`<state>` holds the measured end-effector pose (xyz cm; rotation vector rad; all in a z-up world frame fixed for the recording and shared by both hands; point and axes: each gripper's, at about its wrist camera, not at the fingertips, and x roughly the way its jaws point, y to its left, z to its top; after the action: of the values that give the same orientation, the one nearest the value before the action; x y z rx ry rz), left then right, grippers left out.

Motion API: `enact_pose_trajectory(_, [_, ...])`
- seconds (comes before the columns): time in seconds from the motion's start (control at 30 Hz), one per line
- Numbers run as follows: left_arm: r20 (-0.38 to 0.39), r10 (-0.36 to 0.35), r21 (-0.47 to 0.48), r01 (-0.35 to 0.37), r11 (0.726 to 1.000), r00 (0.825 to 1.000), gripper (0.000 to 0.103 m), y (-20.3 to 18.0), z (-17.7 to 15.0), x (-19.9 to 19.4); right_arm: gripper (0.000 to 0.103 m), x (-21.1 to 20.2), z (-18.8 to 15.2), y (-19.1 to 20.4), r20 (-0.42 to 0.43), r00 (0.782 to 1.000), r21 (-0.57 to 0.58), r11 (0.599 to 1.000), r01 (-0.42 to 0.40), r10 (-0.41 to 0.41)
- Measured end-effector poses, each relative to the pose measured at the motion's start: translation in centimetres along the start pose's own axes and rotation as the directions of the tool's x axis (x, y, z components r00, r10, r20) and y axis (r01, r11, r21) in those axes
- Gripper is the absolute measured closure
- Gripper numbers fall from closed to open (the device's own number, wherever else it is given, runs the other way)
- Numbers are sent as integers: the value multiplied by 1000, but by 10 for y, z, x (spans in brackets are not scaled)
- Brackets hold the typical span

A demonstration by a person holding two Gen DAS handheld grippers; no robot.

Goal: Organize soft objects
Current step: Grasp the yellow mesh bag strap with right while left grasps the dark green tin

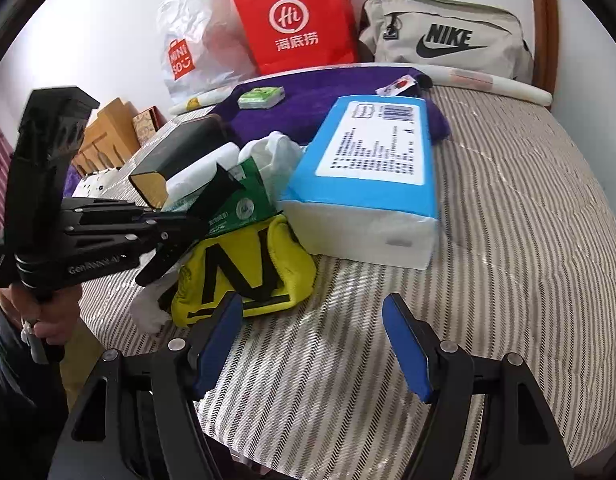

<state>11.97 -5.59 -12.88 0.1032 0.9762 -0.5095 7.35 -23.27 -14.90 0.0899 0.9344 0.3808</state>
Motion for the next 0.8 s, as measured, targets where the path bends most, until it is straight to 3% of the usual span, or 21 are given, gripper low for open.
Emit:
enact_pose_trajectory(0.27, [76, 23, -54, -19, 998, 997, 99, 15, 6, -35, 32, 25, 12, 7, -26, 999, -2, 1000, -19, 19])
enact_pose_trajectory(0.37, [91, 30, -74, -23, 997, 995, 99, 24, 5, -44, 47, 35, 16, 10, -27, 999, -6, 1000, -30, 30])
enact_pose_trajectory(0.43, [97, 40, -90, -31, 995, 995, 99, 30, 3, -49, 71, 42, 18, 12, -41, 998, -10, 999, -43, 43])
enact_pose_trajectory(0.53, [102, 50, -126, -36, 991, 994, 99, 42, -3, -55, 73, 46, 20, 14, -36, 999, -12, 999, -40, 39])
enact_pose_trajectory(0.6, [106, 57, -142, -42, 989, 993, 99, 49, -6, -58, 85, 40, 19, 15, -29, 999, -17, 999, -32, 31])
enact_pose_trajectory(0.73, [111, 77, -190, -55, 980, 991, 99, 65, -18, -63, 86, 19, 11, 11, -4, 998, 25, 998, -57, 57])
enact_pose_trajectory(0.8, [109, 80, -202, -57, 978, 991, 99, 70, -22, -65, 86, 9, 5, 13, 8, 1000, 18, 999, -30, 30])
